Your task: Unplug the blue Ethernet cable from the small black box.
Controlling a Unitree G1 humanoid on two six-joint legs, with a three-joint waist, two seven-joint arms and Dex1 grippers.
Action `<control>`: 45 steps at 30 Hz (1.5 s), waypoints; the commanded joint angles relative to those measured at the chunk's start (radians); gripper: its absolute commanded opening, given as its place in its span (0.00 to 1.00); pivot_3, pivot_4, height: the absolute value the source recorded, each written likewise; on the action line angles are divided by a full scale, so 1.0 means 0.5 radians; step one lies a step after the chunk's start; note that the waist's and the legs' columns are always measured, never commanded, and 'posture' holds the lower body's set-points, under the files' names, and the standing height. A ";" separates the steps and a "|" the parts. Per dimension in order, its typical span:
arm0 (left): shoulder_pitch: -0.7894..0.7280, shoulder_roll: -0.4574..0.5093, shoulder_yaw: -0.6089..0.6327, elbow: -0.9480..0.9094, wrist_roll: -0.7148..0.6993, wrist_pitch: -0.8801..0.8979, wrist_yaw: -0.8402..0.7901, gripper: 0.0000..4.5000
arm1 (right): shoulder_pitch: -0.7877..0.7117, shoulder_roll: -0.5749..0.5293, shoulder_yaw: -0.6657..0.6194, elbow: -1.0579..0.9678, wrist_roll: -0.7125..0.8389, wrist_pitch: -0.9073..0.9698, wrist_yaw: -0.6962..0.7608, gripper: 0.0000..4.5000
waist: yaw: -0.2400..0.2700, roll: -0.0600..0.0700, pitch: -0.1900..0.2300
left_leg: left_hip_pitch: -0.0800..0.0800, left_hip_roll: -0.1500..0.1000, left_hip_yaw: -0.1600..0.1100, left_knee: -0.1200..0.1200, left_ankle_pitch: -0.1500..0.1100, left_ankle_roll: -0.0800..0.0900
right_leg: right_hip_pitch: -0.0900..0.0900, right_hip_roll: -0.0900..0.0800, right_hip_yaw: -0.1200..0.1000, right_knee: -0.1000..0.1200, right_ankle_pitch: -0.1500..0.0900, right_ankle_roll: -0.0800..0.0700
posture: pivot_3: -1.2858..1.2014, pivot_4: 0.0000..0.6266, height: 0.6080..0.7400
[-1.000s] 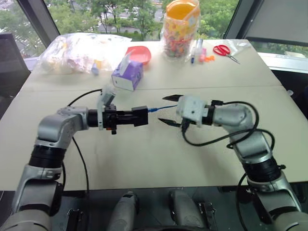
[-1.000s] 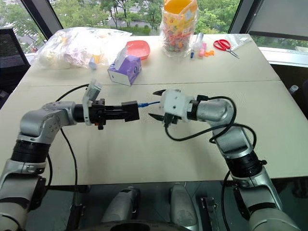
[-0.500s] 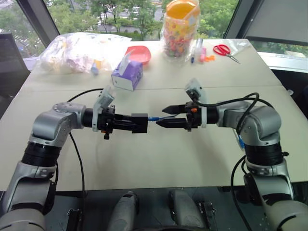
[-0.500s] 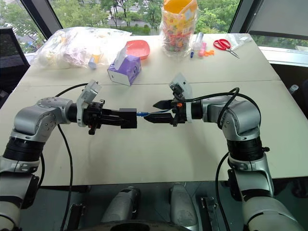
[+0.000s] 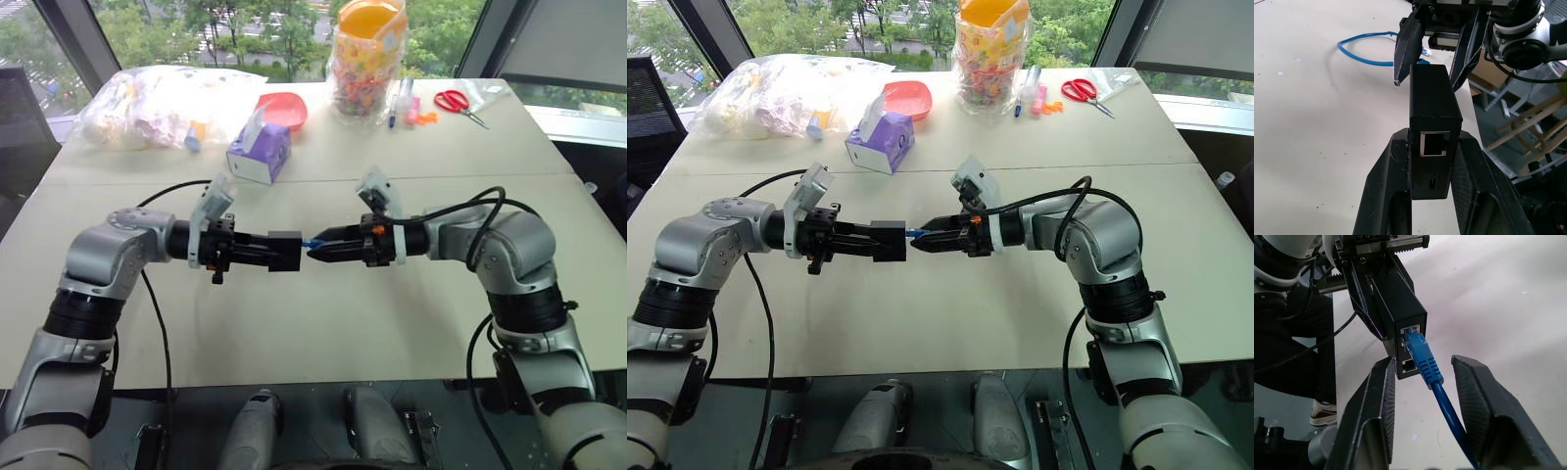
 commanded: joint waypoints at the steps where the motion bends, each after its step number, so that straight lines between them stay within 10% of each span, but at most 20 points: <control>1: -0.004 0.022 0.052 -0.069 -0.028 -0.003 0.005 0.11 | -0.068 -0.008 0.007 -0.019 0.043 -0.036 0.008 0.40 | -0.001 0.000 0.000 | 0.000 0.000 0.000 0.000 0.000 0.000 | 0.000 0.000 0.000 0.000 0.000 0.000 | 0.52 0.24 1.00; 15: 0.010 0.021 0.034 -0.073 0.001 -0.036 0.007 0.11 | -0.112 -0.026 0.021 0.009 0.068 -0.052 0.023 0.40 | 0.000 0.000 0.000 | 0.000 0.000 0.000 0.000 0.000 0.000 | -0.001 0.000 0.000 0.000 0.000 0.000 | 0.52 0.24 1.00; 20: 0.003 0.012 0.031 -0.067 0.008 -0.042 0.014 0.11 | -0.114 -0.030 0.028 0.005 0.067 -0.058 0.027 0.01 | 0.000 0.000 0.000 | 0.000 0.000 0.000 0.000 0.000 0.000 | -0.001 0.000 0.000 0.000 0.000 0.000 | 0.52 0.24 1.00; 45: 0.068 0.080 0.076 -0.115 -0.030 -0.029 0.000 0.11 | -0.010 -0.295 0.077 0.116 -0.110 -0.364 -0.019 0.01 | 0.005 0.000 0.000 | -0.001 0.000 0.000 0.000 0.000 0.000 | -0.001 0.000 0.000 0.000 0.000 0.000 | 0.52 0.24 1.00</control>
